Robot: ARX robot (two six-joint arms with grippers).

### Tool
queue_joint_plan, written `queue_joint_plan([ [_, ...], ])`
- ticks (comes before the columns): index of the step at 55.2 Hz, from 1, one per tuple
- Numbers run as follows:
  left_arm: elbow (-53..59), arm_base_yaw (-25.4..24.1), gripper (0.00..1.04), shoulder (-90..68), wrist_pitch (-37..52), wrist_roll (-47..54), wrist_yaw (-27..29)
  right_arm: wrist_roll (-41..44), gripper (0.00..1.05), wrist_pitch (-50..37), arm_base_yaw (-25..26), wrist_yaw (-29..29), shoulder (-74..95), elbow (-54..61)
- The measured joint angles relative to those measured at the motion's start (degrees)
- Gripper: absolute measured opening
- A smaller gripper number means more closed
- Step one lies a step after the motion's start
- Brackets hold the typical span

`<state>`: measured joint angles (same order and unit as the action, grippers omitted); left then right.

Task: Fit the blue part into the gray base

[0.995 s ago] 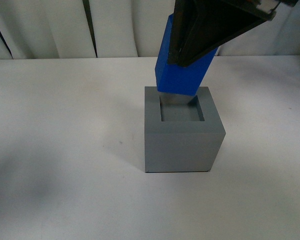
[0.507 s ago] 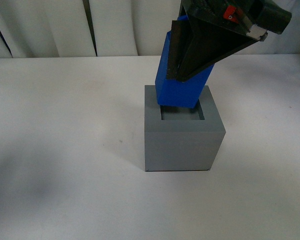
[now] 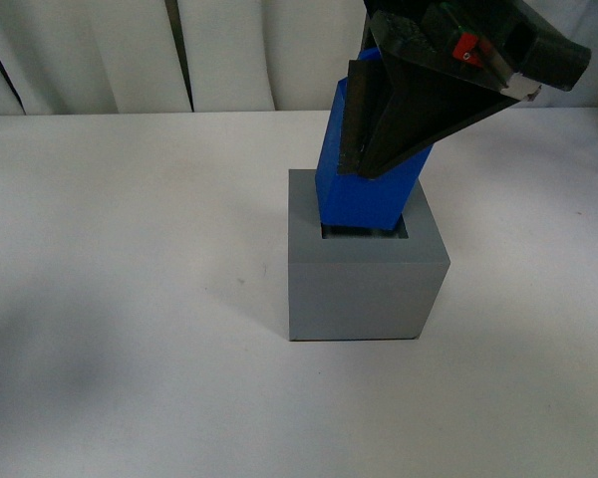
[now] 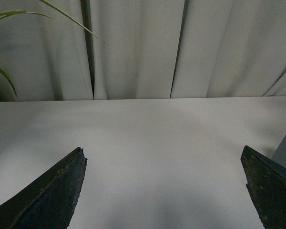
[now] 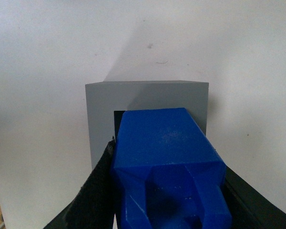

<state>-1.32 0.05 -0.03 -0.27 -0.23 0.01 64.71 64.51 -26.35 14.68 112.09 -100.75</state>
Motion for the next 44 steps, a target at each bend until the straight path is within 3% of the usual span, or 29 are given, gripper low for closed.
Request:
queue_joint_plan([
  [44, 0.00, 0.00, 0.99, 0.00, 0.00, 0.02, 0.00, 0.61, 0.48, -0.20, -0.44, -1.62, 0.13, 1.68],
])
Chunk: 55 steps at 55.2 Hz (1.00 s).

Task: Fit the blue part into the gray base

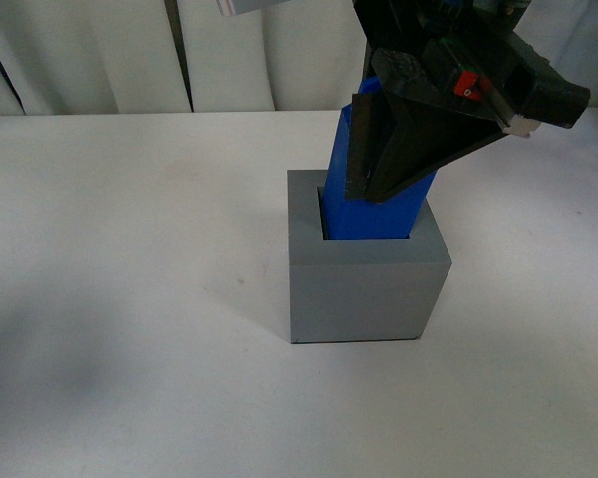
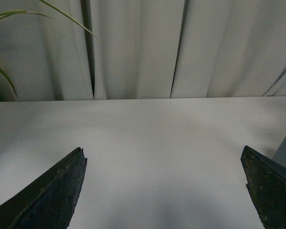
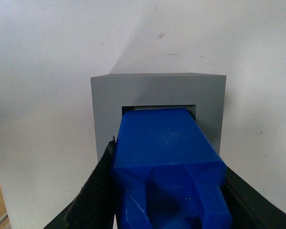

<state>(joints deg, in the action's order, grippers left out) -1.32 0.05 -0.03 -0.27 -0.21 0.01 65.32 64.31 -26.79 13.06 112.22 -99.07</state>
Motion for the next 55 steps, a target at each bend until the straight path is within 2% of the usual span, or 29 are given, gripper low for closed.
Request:
queue_joint_plan([
  [8, 0.00, 0.00, 0.99, 0.00, 0.00, 0.00, 0.00, 0.02, 0.49, -0.52, -0.26, -0.15, 0.00, 0.79],
  [18, 0.00, 0.00, 0.99, 0.00, 0.00, 0.00, 0.00, -0.35, 0.82, -1.60, -0.31, 0.59, 0.00, 1.14],
  [25, 0.00, 0.00, 0.99, 0.00, 0.00, 0.00, 0.00, -1.27, 0.99, -2.05, 0.02, 2.27, -0.42, 1.14],
  [42, 0.00, 0.00, 0.99, 0.00, 0.00, -0.02, 0.00, -1.64, 0.97, -3.87, 2.34, 4.39, -6.99, 5.05],
  [55, 0.00, 0.00, 0.99, 0.00, 0.00, -0.02, 0.00, -3.96, 0.97, -9.73, 5.31, 10.84, -14.80, 11.93],
])
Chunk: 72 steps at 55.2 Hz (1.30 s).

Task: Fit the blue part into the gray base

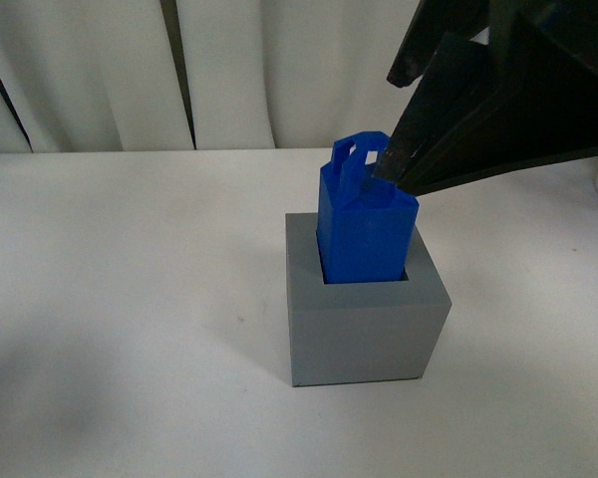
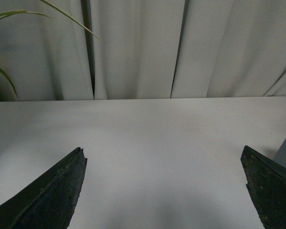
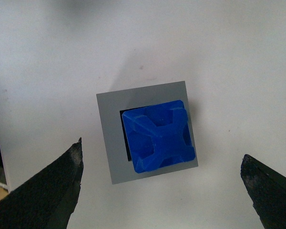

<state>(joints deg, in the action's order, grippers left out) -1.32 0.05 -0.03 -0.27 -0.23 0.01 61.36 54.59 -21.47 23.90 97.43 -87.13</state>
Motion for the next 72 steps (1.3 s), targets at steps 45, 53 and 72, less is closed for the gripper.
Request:
queue_joint_plan([
  [45, 0.00, 0.00, 0.99, 0.00, 0.02, 0.02, 0.00, -41.11, 0.97, -65.94, 20.44, 7.96, -47.98, 67.34],
  [53, 0.00, 0.02, 0.99, 0.00, 0.00, 0.00, 0.00, -44.81, 0.97, -66.36, 20.70, 7.85, -48.70, 68.50],
  [72, 0.00, 0.00, 0.99, 0.00, 0.00, 0.02, 0.02, -58.03, 0.63, -89.81, 16.63, -28.04, -52.78, 78.44],
])
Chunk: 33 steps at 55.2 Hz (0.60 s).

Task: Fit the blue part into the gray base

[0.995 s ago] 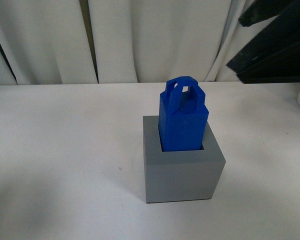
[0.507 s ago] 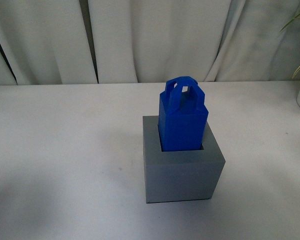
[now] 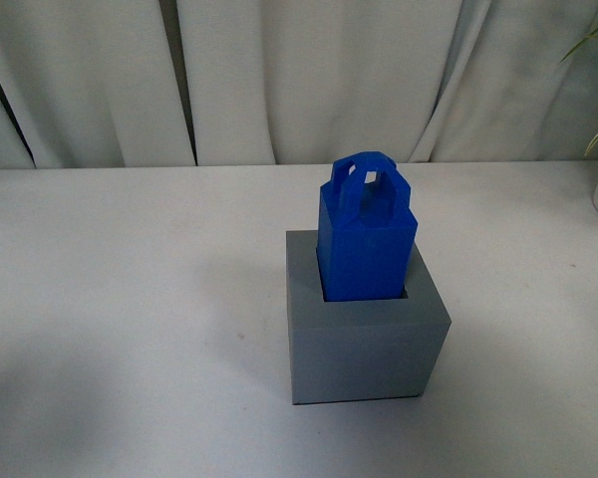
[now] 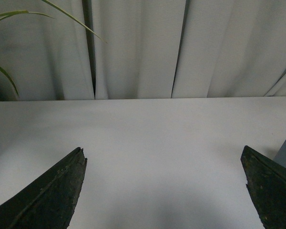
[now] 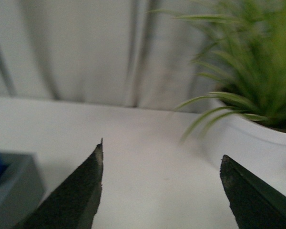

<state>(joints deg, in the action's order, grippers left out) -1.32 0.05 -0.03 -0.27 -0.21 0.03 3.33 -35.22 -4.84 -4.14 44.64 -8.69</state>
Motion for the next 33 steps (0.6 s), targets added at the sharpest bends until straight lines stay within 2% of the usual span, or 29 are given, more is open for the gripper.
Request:
queue_joint_plan([
  [2, 0.00, 0.00, 0.99, 0.00, 0.00, -0.02, -0.02, -0.74, 0.57, 0.09, 0.57, 0.00, -1.03, 0.52],
  [6, 0.00, 0.00, 0.99, 0.00, 0.00, -0.02, -0.04, -1.60, 0.45, 0.96, 3.32, 3.72, -3.32, 1.86],
  [21, 0.00, 0.00, 0.99, 0.00, 0.00, -0.02, -0.02, -2.34, 0.01, 5.38, 4.72, 4.20, -10.62, 4.81],
  [33, 0.00, 0.00, 0.99, 0.00, 0.00, 0.00, -0.02, -2.58, 0.02, 9.35, 4.76, 4.22, -16.22, 6.47],
])
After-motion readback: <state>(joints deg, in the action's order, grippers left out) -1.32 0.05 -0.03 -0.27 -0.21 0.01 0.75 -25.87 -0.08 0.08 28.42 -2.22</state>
